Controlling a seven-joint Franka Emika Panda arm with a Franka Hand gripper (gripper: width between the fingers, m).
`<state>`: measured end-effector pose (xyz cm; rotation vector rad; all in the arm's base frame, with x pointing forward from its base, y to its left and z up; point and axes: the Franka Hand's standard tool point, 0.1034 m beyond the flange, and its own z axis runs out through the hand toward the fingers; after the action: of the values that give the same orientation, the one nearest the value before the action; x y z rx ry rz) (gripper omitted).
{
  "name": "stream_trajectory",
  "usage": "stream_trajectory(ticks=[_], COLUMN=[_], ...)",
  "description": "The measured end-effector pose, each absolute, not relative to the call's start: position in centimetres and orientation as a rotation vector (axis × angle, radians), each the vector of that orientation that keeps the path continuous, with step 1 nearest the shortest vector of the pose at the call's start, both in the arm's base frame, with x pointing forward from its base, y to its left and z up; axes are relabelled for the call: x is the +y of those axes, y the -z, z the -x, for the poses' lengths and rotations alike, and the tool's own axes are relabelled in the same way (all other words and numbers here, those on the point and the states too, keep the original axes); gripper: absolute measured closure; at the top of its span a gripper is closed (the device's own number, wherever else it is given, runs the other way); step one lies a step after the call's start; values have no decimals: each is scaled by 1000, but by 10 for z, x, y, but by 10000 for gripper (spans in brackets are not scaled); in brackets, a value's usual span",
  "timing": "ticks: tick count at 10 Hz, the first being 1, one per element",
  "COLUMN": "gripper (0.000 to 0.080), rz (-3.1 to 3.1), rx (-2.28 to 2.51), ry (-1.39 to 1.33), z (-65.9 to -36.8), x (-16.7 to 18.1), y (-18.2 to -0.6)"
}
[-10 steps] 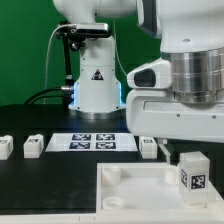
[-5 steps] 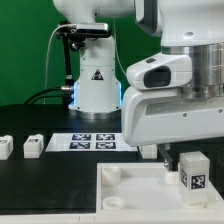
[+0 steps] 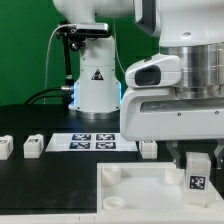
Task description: Assemble one leg
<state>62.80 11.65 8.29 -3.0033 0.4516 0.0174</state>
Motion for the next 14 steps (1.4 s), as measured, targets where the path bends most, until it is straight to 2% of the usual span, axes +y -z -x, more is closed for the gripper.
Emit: stream_trajectory(ticks=[3,6,8,10,12,13,14], gripper=[499,499,500,500,252,252,170], rz=[2740,2381,2212,2221,2439,2561,2676], rx=[1198,1742,1964,1956,1672,1474,1259], ry=[-87,-171,-201,-202,-189,-176,-147], z=[-629,-627,-627,-626,-623,-623,-623], x=[111,111,116,118,122,121,120], y=[-82,-82,-82,-82,-75,-74,-73])
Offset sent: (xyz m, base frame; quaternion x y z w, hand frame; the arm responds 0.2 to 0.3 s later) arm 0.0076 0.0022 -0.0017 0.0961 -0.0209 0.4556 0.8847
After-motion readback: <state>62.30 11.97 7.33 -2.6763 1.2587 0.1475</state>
